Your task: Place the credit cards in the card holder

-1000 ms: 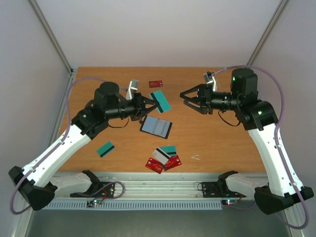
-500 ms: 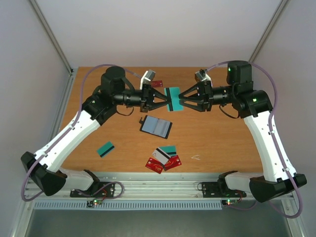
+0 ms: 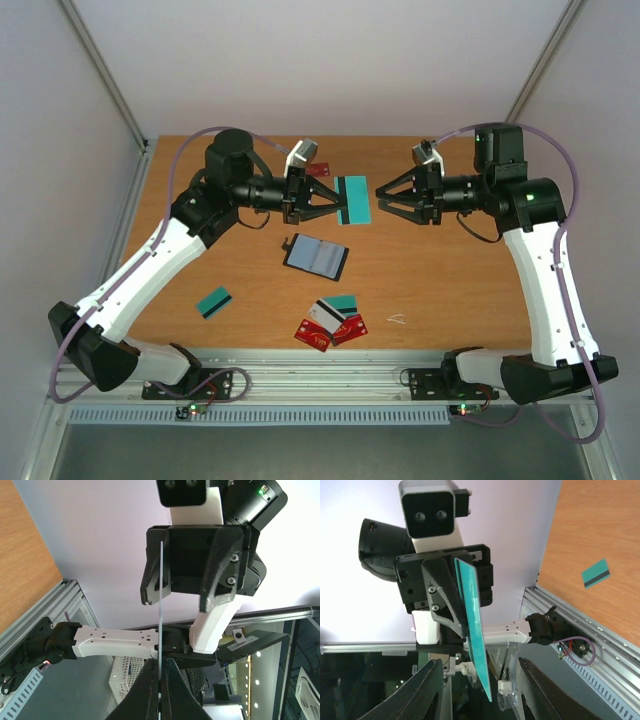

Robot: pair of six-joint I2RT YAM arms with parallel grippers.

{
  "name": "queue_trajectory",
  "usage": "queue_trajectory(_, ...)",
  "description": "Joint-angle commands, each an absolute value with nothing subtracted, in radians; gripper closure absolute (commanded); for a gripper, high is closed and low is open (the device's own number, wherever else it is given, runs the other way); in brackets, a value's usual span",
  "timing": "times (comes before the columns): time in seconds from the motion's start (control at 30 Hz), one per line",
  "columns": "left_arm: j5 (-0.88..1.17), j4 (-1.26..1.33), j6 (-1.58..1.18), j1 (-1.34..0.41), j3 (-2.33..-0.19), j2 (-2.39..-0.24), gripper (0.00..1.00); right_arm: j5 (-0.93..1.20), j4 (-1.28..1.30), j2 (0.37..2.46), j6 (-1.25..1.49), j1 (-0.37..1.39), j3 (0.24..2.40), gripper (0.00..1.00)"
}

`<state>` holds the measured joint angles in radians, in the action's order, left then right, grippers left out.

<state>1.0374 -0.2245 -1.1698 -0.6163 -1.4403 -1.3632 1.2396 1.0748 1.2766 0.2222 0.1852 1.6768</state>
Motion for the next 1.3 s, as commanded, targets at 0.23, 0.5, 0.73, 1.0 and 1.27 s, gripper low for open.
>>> queue_trajectory(0.23, 1.112, -0.153, -1.133, -0.611, -1.437, -1.367, 1.00, 1.297, 1.017, 1.318, 0.246, 0.181, 1.692, 0.66)
queue_trajectory(0.5, 1.134, -0.144, -1.138, -0.611, -1.438, -1.384, 1.00, 1.324, 0.901, 1.306, 0.308, 0.201, 1.628, 0.75)
queue_trajectory(0.73, 1.135, -0.129, -1.145, -0.611, -1.434, -1.395, 1.00, 1.344, 0.879, 1.294, 0.307, 0.219, 1.597, 0.79)
queue_trajectory(1.0, 1.138, -0.125, -1.144, -0.611, -1.432, -1.417, 1.00, 1.362, 0.876, 1.268, 0.305, 0.222, 1.561, 0.84)
queue_trajectory(1.27, 1.149, -0.117, -1.145, -0.611, -1.431, -1.455, 0.96, 1.343, 0.881, 1.262, 0.301, 0.222, 1.525, 0.99)
